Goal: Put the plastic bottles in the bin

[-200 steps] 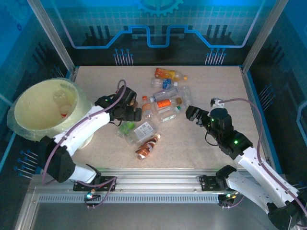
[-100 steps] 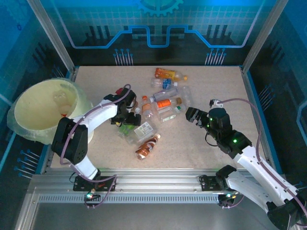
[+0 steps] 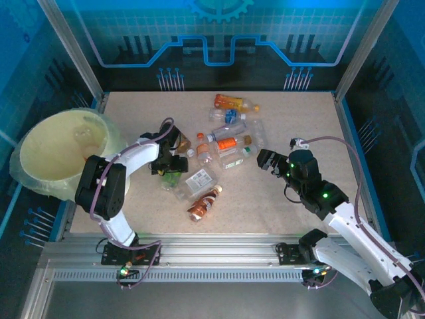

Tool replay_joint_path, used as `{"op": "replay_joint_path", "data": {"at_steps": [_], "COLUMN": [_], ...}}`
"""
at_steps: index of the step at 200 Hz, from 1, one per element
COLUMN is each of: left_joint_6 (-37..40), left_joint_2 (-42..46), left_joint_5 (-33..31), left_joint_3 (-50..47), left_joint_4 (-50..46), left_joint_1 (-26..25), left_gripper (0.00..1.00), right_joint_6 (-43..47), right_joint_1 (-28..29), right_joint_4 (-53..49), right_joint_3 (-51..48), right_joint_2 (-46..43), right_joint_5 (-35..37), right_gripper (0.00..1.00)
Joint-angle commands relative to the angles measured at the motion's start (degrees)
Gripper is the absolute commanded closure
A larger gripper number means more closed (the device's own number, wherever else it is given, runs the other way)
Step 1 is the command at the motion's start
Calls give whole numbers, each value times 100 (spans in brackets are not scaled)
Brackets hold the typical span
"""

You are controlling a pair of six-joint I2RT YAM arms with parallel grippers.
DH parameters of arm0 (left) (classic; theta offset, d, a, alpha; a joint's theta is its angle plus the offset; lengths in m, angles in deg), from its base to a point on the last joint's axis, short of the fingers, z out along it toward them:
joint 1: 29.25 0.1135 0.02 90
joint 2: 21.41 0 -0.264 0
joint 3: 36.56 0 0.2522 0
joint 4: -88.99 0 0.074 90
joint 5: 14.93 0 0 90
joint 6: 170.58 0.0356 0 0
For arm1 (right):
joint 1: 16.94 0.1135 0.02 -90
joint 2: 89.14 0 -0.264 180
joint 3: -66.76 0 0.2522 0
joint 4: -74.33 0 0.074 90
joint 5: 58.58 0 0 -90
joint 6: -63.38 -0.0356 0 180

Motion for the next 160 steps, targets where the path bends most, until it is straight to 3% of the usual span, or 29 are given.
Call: {"op": "replay_joint_path", "data": {"at_steps": [1, 48, 100, 126, 160], "left_joint_6": [-167, -36, -85, -166, -215], "left_joint_2": [68, -107, -234, -222, 8], "left_joint_5": [93, 181, 307, 275, 259], "left_joint_3": [-98, -175, -354, -409, -518], "left_joint_4": [86, 302, 635, 713, 917], "left_joint_1": [47, 47, 56, 56, 56], "left_gripper": [11, 14, 28, 34, 42], "right_joint_6": [-10, 124, 1192, 1653, 2014], "right_joint_1": [-95, -96, -88, -28, 427], "right_joint_4": [-52, -35, -294, -102, 67], "right_joint_3": [141, 195, 806, 884, 1180], "right_joint_2": [29, 125, 675, 903, 1081], "right_joint_5": [-13, -222, -1332, -2232, -2383], "right_gripper": [0, 0, 0, 0, 0]}}
